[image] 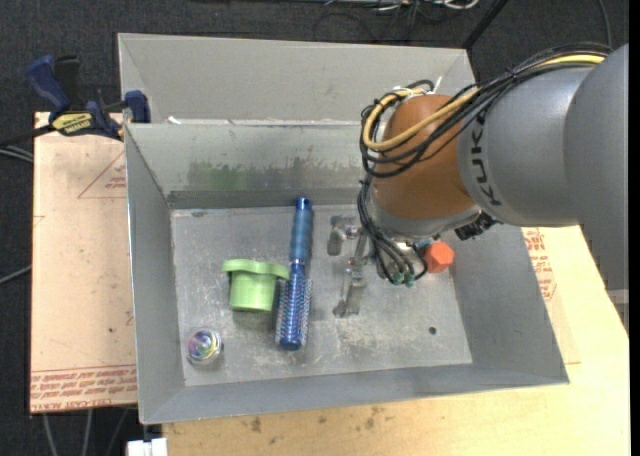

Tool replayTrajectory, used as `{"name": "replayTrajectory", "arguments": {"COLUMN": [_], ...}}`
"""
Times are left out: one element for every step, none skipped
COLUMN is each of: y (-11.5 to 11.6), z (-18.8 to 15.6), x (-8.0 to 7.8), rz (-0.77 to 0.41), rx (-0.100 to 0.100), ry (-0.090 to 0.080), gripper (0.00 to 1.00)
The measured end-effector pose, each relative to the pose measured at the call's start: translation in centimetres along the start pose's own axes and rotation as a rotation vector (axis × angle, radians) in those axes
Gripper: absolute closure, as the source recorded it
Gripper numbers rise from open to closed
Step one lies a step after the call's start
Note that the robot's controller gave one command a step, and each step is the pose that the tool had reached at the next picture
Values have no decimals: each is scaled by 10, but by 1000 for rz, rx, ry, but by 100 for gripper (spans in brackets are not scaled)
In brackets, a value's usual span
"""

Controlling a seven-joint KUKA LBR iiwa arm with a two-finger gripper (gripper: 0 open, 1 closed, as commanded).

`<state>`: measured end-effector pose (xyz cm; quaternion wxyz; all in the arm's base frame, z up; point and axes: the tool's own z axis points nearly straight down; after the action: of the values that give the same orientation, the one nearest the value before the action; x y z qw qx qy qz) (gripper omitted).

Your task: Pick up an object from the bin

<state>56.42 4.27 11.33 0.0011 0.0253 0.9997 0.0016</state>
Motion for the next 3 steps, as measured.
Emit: {"name": "replayTrajectory", "arguments": {"y": [-64,-182,-176], "z": [-14,13,12], "x": [-71,-52,-53], "rz": [-93,-180,-186], "rx": [5,6,2], "ry": [-8,3,1], "gripper": [0,0,100]}}
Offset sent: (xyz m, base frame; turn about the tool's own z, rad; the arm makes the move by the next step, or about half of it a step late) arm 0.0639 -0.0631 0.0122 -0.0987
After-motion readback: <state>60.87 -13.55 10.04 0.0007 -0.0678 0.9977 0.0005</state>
